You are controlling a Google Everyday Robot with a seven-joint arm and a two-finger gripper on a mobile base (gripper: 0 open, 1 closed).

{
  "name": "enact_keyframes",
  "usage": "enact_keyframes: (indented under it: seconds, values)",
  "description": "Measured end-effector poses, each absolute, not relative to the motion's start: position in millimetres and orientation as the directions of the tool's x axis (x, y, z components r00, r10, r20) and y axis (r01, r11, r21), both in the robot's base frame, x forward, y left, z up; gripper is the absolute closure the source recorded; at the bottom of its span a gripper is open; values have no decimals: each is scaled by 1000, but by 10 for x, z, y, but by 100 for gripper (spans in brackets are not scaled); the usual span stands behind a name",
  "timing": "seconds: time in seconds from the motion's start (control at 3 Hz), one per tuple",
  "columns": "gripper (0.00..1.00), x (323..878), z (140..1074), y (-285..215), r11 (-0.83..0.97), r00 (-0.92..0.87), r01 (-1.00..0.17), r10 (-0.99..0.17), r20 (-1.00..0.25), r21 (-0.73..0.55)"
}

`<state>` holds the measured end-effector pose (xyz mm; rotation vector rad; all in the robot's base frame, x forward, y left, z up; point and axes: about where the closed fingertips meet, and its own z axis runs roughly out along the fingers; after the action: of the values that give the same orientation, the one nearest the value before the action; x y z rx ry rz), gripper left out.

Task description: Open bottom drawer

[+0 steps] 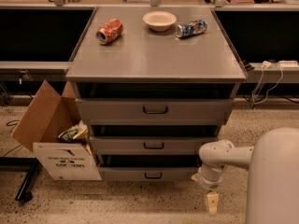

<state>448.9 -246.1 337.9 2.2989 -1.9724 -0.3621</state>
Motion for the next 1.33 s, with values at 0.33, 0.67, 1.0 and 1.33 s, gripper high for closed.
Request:
enact_keyframes:
  seconds: [0.33,0.67,1.0,1.33]
  values:
    - [0,4483,3355,-2461,-159,135,-961,-984,-121,227]
    - [0,4547,3246,-2433,-177,140,-961,-974,-180,213]
    - [0,4575,2871,-2307,-185,101,-961,-926,-363,206]
    - [0,4801,2599,-2165,-204,102,-966,-862,-497,156]
